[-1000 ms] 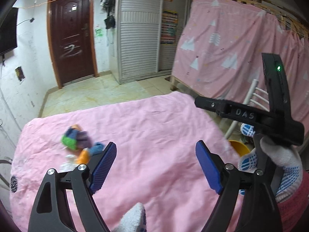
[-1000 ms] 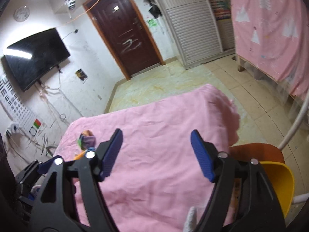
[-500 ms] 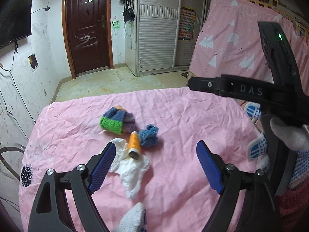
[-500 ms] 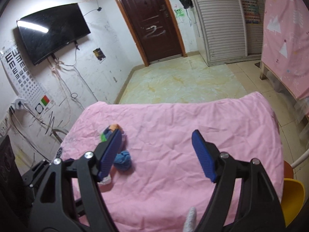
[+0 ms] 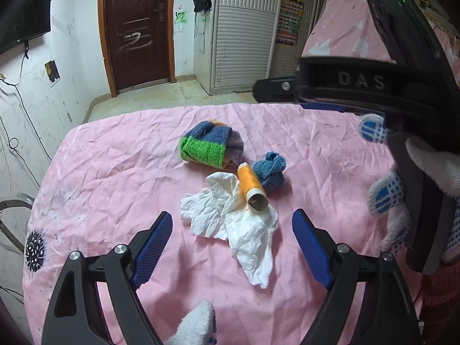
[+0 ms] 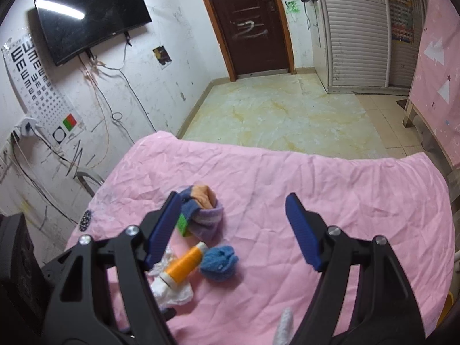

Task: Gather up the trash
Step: 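Return both open tools over the bed toward the remaining items, then grasp the white tissue with the left tool while the right tool grasps the striped sock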

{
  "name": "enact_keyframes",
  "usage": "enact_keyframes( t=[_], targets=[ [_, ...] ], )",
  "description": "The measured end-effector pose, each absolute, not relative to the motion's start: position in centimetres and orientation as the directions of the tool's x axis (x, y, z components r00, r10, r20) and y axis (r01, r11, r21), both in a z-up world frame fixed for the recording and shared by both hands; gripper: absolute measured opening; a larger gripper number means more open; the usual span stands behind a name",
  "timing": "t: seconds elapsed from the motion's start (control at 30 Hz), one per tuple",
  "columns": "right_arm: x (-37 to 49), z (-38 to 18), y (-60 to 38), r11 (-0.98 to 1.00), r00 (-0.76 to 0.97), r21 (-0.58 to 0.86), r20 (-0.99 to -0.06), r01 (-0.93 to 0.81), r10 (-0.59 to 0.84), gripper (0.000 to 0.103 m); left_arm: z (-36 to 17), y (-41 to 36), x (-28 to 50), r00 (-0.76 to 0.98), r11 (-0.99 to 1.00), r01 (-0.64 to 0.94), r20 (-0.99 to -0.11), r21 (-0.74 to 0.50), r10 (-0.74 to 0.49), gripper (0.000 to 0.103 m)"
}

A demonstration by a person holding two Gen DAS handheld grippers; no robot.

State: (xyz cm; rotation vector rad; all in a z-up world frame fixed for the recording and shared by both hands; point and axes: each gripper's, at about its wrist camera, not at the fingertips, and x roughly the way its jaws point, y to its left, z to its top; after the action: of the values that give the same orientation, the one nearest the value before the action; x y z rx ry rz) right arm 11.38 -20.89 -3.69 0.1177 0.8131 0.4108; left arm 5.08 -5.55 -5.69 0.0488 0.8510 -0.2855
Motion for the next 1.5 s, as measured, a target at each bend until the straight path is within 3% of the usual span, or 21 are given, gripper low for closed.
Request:
enact_keyframes(
  t=[0.13,0.27,0.43,0.53,0.6,0.7,0.93,1.07,1.5],
  targets=[
    [12.6,-4.4,-18.9,0.914,0.591,0.236,-0.703,-0.331,0.395,0.072,-6.5,-5.2,5.8,0.598,0.962,0.258,-0.767,-0.089,-0.232,0.057],
    [13.4,-5.3,-17.3,0.908,0.565,0.227,-0.722,-0.353,0.400,0.072,-6.7,-5.3,5.8,0.591,0.955,0.279,-0.766,-0.102,-0.254,0.047],
    [14.3,-6.4,-16.1,0.904,0.537,0.222,-0.743,-0.365,0.399,0.072,-6.8,-5.3,5.5,0.582,0.943,0.306,-0.758,-0.130,-0.293,0.023],
    [14.5,-6.8,-15.6,0.903,0.522,0.211,-0.757,-0.373,0.393,0.072,-6.7,-5.5,5.0,0.585,0.938,0.324,-0.754,-0.119,-0.298,0.015],
    [14.6,-7.1,-15.3,0.902,0.512,0.206,-0.765,-0.380,0.390,0.072,-6.7,-5.6,4.6,0.563,0.930,0.344,-0.765,-0.125,-0.311,0.013],
    [14.6,-7.5,-15.0,0.901,0.502,0.194,-0.776,-0.389,0.383,0.061,-6.5,-5.4,4.0,0.569,0.933,0.335,-0.760,-0.135,-0.314,0.011],
    [14.2,-7.6,-14.7,0.896,0.504,0.175,-0.775,-0.408,0.381,0.023,-5.8,-3.7,2.7,0.585,0.943,0.302,-0.754,-0.141,-0.300,0.010],
    [13.5,-6.9,-15.0,0.894,0.518,0.175,-0.762,-0.412,0.388,0.018,-5.3,-3.0,1.7,0.600,0.951,0.280,-0.750,-0.130,-0.279,0.010],
    [10.1,-3.0,-18.4,0.894,0.597,0.225,-0.678,-0.387,0.429,0.018,-2.4,-0.8,-1.0,0.670,0.976,0.204,-0.715,-0.078,-0.197,0.010]
  ],
)
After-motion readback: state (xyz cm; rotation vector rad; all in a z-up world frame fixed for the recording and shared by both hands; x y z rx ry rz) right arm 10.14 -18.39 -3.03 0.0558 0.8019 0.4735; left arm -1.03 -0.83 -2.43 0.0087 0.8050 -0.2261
